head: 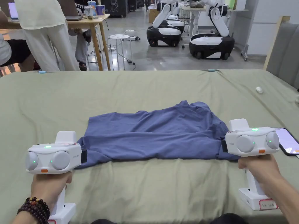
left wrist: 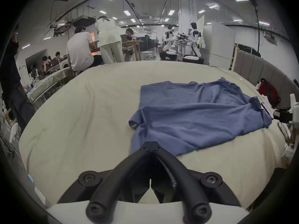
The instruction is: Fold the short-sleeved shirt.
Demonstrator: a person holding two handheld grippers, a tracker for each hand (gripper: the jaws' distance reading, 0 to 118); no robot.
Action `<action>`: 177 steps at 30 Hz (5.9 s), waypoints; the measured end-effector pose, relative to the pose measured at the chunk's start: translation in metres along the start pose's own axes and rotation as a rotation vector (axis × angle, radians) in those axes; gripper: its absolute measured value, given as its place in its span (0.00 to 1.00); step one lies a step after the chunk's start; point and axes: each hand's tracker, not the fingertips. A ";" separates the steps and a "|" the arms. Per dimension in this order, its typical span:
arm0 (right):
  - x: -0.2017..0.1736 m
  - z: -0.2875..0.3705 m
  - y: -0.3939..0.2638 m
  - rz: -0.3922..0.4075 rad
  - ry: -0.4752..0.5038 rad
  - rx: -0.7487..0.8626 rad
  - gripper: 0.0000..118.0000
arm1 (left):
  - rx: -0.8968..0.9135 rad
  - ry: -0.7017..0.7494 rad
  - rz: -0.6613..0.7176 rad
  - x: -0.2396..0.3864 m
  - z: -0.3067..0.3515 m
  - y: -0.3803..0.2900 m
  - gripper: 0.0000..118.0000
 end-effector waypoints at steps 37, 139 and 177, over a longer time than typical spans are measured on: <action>0.004 -0.035 0.009 -0.003 0.039 -0.027 0.05 | -0.130 0.024 -0.077 -0.003 -0.060 0.004 0.03; -0.040 -0.026 -0.006 0.034 0.092 -0.004 0.00 | -0.201 0.234 0.020 0.025 -0.227 0.101 0.29; 0.003 -0.192 0.113 -0.012 0.036 -0.183 0.02 | -0.101 0.121 0.044 0.026 -0.162 0.119 0.02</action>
